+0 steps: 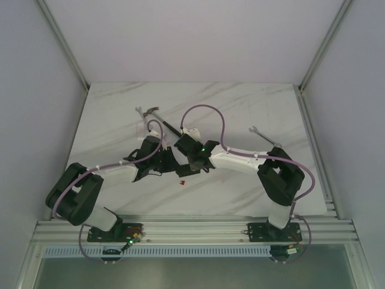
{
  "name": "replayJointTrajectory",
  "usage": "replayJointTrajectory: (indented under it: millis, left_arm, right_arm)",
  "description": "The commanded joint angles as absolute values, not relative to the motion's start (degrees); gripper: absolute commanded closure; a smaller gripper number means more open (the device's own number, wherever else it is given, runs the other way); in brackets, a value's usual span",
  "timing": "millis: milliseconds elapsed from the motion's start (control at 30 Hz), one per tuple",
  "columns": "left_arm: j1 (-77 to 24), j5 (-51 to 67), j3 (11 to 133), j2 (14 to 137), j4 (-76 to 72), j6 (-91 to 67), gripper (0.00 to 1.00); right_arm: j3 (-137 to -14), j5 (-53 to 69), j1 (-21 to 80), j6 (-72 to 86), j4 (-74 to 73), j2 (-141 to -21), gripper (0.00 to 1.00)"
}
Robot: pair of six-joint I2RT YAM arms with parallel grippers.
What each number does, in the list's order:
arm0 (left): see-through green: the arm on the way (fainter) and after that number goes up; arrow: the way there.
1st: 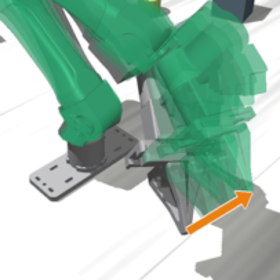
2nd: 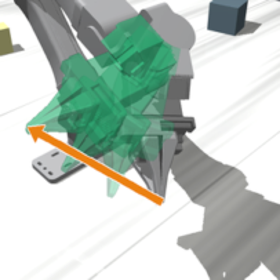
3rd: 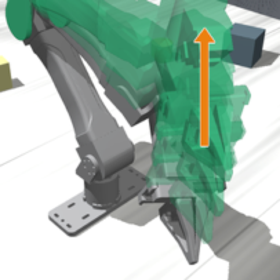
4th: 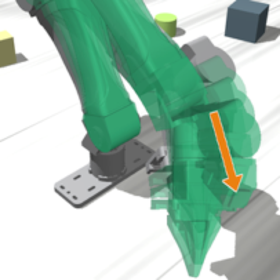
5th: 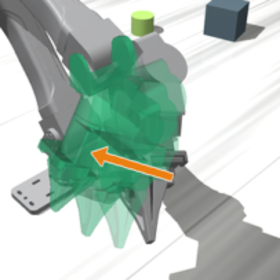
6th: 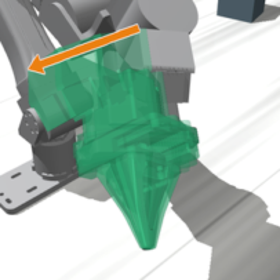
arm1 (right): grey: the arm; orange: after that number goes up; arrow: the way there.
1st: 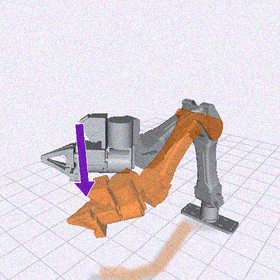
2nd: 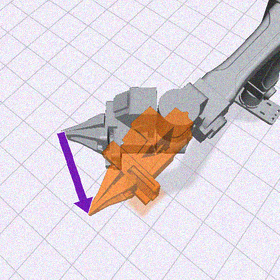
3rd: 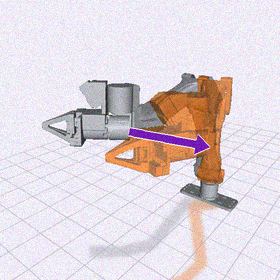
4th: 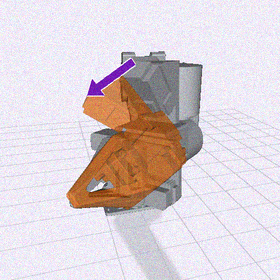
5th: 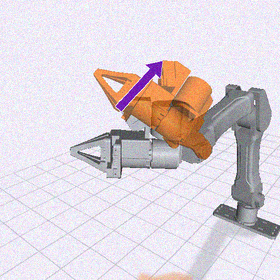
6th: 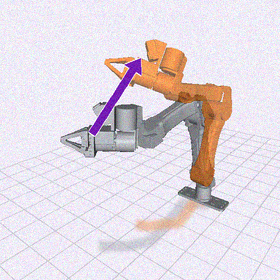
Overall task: Snap on the fuse box
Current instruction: Install the fuse at the fuse box base.
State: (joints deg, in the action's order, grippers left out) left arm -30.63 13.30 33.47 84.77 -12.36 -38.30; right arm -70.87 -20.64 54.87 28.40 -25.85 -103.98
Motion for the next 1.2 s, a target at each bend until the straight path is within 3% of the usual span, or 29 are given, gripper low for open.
replayJointTrajectory:
  millis: [0,1167]
  left_arm:
    - [-30.35,11.84,33.18,86.58,-11.43,-36.96,0.67]
    - [-30.22,12.67,33.32,89.53,-11.42,-37.74,0.68]
  right_arm:
    - [-67.81,-21.08,54.89,29.78,-31.64,-105.32,1.00]
    - [-67.53,-16.48,53.26,32.08,-34.45,-108.05,1.00]
